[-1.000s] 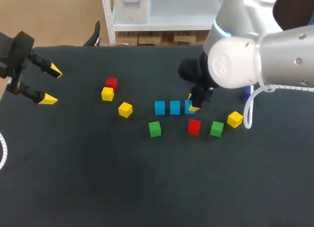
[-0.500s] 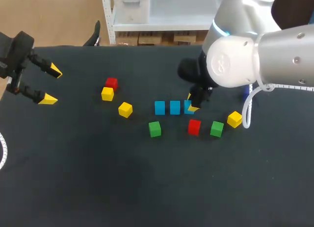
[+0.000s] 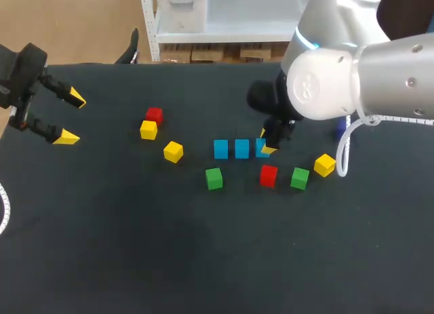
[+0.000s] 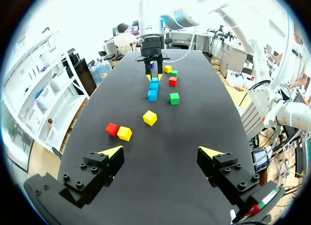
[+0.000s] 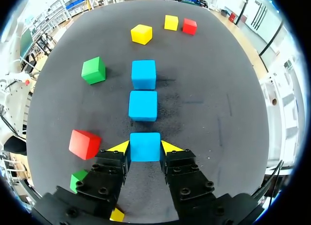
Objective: Place the blue cubes, place green cubes on the blue cubes, place the yellow cubes on the green cubes, then place the red cubes on the yellow cubes, and place purple cube on the red cubes.
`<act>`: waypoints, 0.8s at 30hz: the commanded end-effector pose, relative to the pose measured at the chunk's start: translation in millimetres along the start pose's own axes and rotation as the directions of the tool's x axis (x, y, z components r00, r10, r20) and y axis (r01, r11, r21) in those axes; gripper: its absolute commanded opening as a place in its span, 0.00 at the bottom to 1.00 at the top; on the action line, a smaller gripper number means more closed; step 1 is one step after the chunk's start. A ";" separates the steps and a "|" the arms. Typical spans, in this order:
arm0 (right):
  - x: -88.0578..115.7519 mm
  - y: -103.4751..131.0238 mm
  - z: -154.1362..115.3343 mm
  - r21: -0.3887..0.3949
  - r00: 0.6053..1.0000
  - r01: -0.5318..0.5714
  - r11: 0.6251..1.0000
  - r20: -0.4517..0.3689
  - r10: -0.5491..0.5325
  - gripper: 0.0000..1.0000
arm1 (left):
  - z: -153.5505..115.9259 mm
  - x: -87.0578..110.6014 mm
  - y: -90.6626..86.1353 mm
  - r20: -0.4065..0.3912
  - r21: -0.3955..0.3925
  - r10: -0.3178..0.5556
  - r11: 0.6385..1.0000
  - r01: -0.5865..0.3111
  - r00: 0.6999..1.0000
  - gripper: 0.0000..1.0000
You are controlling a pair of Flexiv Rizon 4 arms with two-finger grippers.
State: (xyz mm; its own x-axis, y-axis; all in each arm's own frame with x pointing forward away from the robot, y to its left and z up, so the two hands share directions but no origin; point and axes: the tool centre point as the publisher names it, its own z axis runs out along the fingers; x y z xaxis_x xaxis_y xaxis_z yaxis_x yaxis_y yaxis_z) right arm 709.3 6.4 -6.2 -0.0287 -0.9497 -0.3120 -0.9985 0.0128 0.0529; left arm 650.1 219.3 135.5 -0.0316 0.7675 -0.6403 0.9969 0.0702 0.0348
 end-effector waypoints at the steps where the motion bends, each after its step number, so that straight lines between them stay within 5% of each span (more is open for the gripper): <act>1: -0.8 0.5 0.0 -0.002 1.000 0.003 1.000 0.005 -0.003 0.20 | 0.5 0.8 1.3 0.001 0.001 0.003 1.000 -0.003 1.000 1.00; 24: 1.8 -2.2 1.8 -0.003 1.000 0.006 1.000 0.011 -0.006 0.40 | 0.5 0.8 1.3 0.001 0.001 0.003 1.000 -0.003 1.000 1.00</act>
State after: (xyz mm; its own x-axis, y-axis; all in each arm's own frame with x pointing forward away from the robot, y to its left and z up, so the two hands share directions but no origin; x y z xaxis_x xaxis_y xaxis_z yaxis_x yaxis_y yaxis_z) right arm 710.9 5.9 -8.2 -0.0238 -0.9474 -0.3191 -0.9986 0.0073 0.0526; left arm 650.1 219.3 135.5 -0.0317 0.7675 -0.6403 0.9969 0.0701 0.0348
